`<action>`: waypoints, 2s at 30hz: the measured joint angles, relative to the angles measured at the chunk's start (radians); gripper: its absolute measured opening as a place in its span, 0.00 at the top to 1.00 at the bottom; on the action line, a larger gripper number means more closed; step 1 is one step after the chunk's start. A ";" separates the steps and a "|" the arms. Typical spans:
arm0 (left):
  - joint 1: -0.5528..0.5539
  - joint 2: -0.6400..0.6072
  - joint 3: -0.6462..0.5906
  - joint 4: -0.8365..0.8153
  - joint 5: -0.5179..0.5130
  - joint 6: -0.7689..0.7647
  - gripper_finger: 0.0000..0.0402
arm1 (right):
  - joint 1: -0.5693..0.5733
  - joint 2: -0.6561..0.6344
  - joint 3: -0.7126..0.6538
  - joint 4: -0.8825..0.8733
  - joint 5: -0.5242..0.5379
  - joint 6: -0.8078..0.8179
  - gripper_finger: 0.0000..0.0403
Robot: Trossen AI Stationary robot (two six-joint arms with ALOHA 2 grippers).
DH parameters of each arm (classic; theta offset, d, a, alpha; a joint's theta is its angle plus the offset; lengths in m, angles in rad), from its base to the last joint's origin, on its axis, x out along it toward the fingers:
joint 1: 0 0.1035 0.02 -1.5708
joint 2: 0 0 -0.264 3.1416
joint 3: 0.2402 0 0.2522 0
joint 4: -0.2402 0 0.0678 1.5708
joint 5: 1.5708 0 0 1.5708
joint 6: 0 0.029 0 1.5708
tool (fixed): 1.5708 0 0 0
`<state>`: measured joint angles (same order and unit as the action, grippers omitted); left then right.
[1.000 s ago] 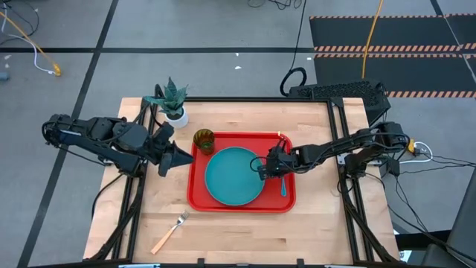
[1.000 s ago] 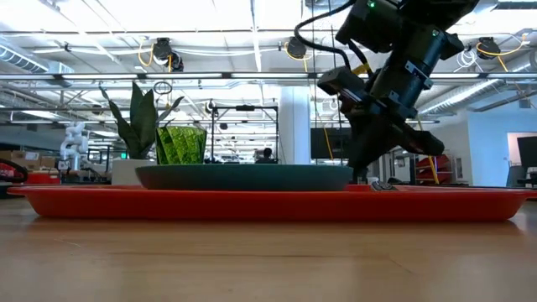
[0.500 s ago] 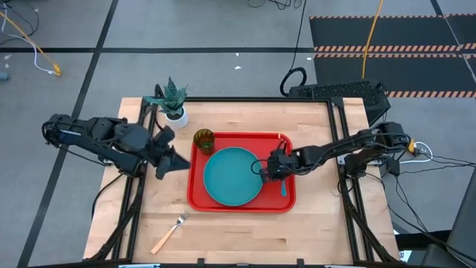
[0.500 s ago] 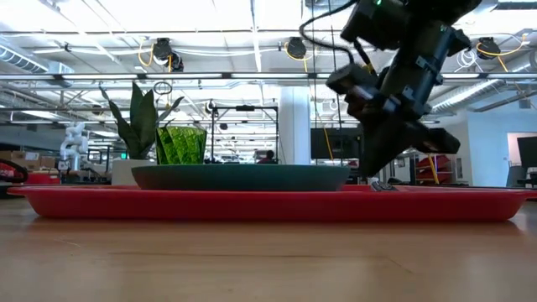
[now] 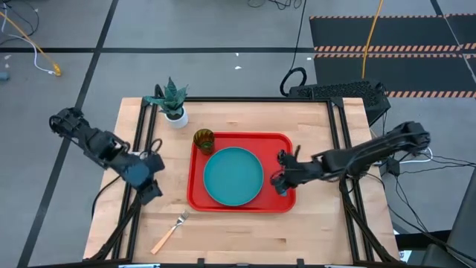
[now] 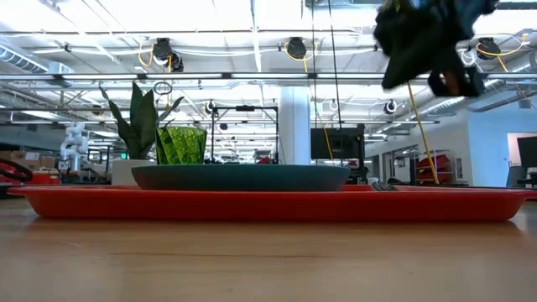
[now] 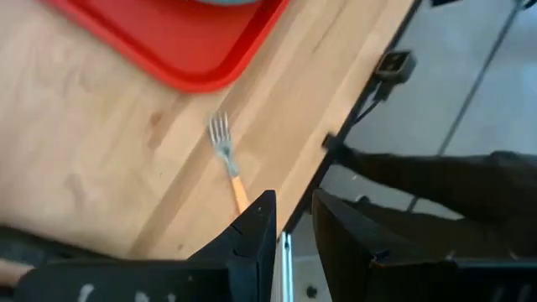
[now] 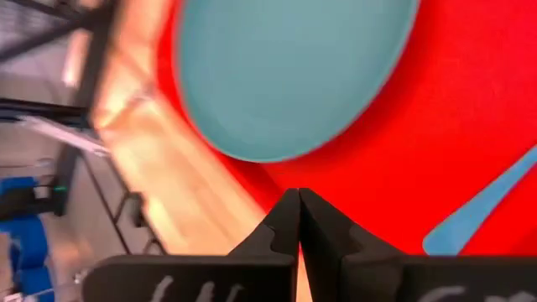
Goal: Pick and place plate/cup/fork/spoon on tray
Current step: Put the yellow fork on the red tray between the blue plate and the blue spoon
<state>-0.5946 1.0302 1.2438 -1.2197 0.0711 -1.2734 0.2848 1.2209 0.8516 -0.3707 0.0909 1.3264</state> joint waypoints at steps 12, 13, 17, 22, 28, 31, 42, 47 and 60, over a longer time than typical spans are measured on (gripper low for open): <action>-0.139 0.323 0.000 -0.014 -0.032 -0.223 0.80 | 0.040 -0.248 0.000 0.048 0.202 -0.146 1.00; -0.142 0.353 0.000 -0.015 -0.031 -0.236 0.80 | 0.040 -0.254 0.000 0.055 0.200 -0.163 1.00; -0.155 0.463 0.000 0.002 -0.007 -0.256 0.80 | 0.040 -0.264 0.000 0.055 0.186 -0.196 1.00; -0.151 0.582 0.000 0.022 0.097 -0.249 0.73 | 0.041 -0.267 0.000 0.054 0.115 -0.238 1.00; -0.150 0.663 0.000 0.179 0.118 -0.279 0.51 | 0.045 -0.275 0.000 0.054 0.047 -0.247 1.00; -0.150 0.695 0.000 0.184 0.110 -0.298 0.41 | 0.045 -0.290 0.000 0.052 0.034 -0.247 1.00; -0.154 0.753 -0.139 0.352 0.146 -0.355 0.42 | 0.045 -0.390 0.000 0.022 0.026 -0.243 1.00; -0.153 0.753 -0.173 0.387 0.144 -0.377 0.49 | 0.045 -0.429 0.000 -0.009 0.034 -0.234 1.00; -0.154 0.751 -0.219 0.438 0.126 -0.397 0.90 | 0.045 -0.448 0.000 -0.025 0.037 -0.232 1.00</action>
<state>-0.7486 1.7809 1.0248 -0.7814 0.1973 -1.6699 0.3294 0.7724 0.8513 -0.3954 0.1277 1.0946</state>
